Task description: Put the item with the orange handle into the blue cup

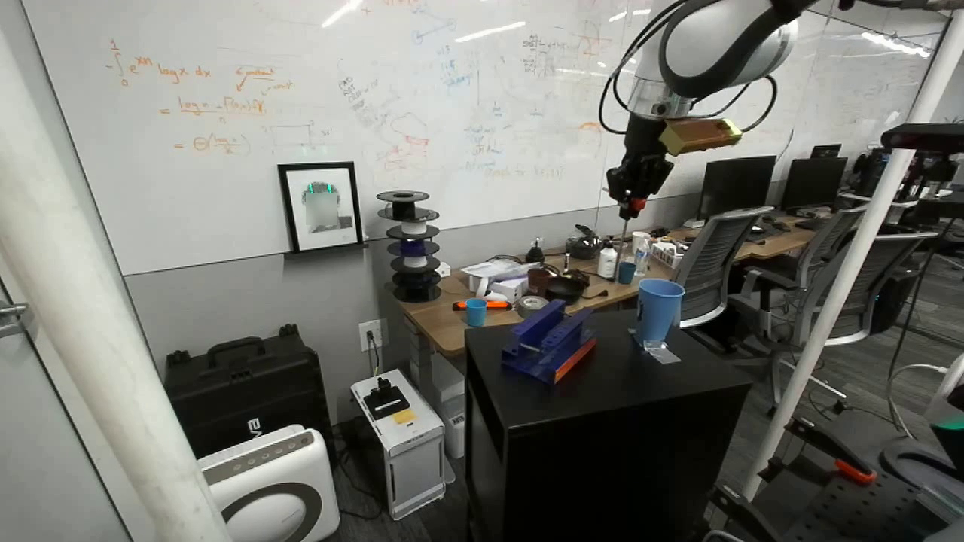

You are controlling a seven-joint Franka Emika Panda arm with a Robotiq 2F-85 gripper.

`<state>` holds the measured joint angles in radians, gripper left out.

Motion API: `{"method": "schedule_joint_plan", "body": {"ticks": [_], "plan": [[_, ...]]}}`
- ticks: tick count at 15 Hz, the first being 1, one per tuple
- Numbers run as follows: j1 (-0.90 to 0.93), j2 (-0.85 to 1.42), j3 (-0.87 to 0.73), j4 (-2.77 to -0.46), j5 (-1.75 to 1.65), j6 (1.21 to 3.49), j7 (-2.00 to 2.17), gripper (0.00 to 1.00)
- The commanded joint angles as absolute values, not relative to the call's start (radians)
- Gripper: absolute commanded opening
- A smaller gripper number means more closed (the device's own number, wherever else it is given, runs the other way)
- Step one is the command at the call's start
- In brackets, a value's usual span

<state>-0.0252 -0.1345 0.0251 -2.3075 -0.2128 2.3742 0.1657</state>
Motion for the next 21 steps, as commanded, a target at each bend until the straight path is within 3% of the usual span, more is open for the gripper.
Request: {"method": "schedule_joint_plan", "body": {"ticks": [1,13,14,15,21], "plan": [[-0.103,-0.129,-0.019,-2.327,-0.316,2.416,0.311,0.13],[-0.127,0.118,-0.096,-2.297,-0.308,2.516,0.484,0.13],[-0.123,0.134,-0.099,-2.293,-0.292,2.514,0.479,0.44],[-0.12,0.148,-0.102,-2.289,-0.275,2.513,0.474,0.44],[-0.108,0.04,-0.098,-2.334,-0.164,2.449,0.43,0.89]]}}
